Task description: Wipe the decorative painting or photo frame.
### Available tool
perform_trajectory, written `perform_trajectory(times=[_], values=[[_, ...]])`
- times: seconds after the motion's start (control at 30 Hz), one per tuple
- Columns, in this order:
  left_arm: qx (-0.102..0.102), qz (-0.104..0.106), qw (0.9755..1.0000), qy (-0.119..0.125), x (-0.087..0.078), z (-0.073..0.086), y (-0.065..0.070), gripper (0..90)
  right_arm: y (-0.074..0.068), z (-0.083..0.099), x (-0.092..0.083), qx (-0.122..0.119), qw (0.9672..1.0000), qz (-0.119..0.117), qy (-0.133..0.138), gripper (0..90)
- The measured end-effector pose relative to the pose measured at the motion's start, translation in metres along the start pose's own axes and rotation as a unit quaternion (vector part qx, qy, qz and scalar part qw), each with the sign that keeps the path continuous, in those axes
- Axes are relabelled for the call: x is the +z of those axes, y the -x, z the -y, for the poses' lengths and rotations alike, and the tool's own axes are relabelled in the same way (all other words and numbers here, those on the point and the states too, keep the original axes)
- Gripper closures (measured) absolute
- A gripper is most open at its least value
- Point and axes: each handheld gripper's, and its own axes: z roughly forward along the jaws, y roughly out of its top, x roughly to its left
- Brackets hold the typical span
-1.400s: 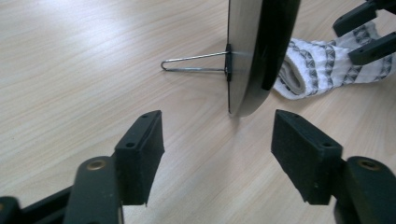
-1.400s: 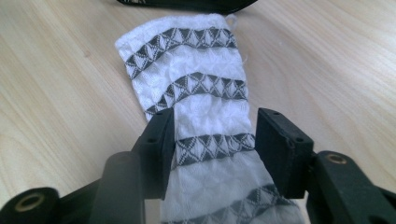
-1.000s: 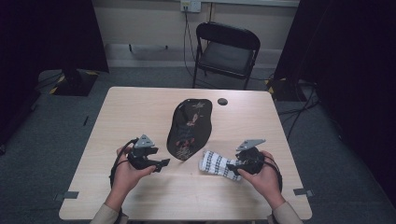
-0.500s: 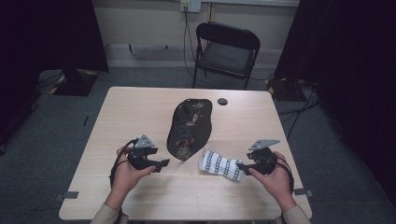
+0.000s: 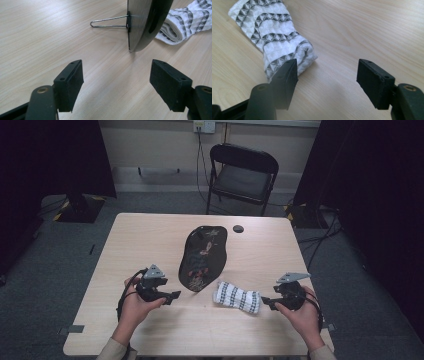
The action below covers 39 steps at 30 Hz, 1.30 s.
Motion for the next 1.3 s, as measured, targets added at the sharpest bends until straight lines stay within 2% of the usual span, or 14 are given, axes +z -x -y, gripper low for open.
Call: perform_trajectory(times=[0.2, 0.53, 0.67, 0.73, 0.9, 1.03, 1.1, 1.3], values=[[-0.005, 0.001, 0.9999, -0.011, 0.000, 0.003, -0.003, 23.1, 0.006, 0.007, -0.003, 0.016, 0.9998, 0.009, 0.000, 30.3], [-0.014, -0.003, 0.9998, -0.015, -0.004, 0.007, -0.006, 19.2, 0.012, 0.019, -0.008, 0.041, 0.9989, 0.016, 0.012, 26.4], [-0.017, -0.003, 0.9997, -0.015, -0.005, 0.009, -0.006, 18.3, 0.011, 0.027, -0.005, 0.042, 0.9990, 0.016, 0.008, 25.7], [-0.012, -0.002, 0.9998, -0.018, -0.006, 0.010, -0.007, 17.1, 0.010, 0.031, -0.003, 0.041, 0.9990, 0.018, 0.003, 22.6], [-0.016, -0.002, 0.9997, -0.021, -0.007, 0.012, -0.008, 16.8, 0.010, 0.035, -0.003, 0.042, 0.9989, 0.021, 0.006, 21.4], [-0.010, -0.002, 0.9996, -0.025, -0.007, 0.014, -0.009, 16.8, 0.010, 0.039, -0.002, 0.037, 0.9991, 0.021, 0.000, 19.3], [-0.011, -0.002, 0.9996, -0.025, -0.008, 0.015, -0.009, 16.7, 0.010, 0.040, -0.002, 0.040, 0.9991, 0.015, -0.001, 18.9], [-0.014, -0.002, 0.9996, -0.026, -0.009, 0.016, -0.009, 16.7, 0.010, 0.042, -0.005, 0.042, 0.9989, 0.018, 0.005, 18.2]])
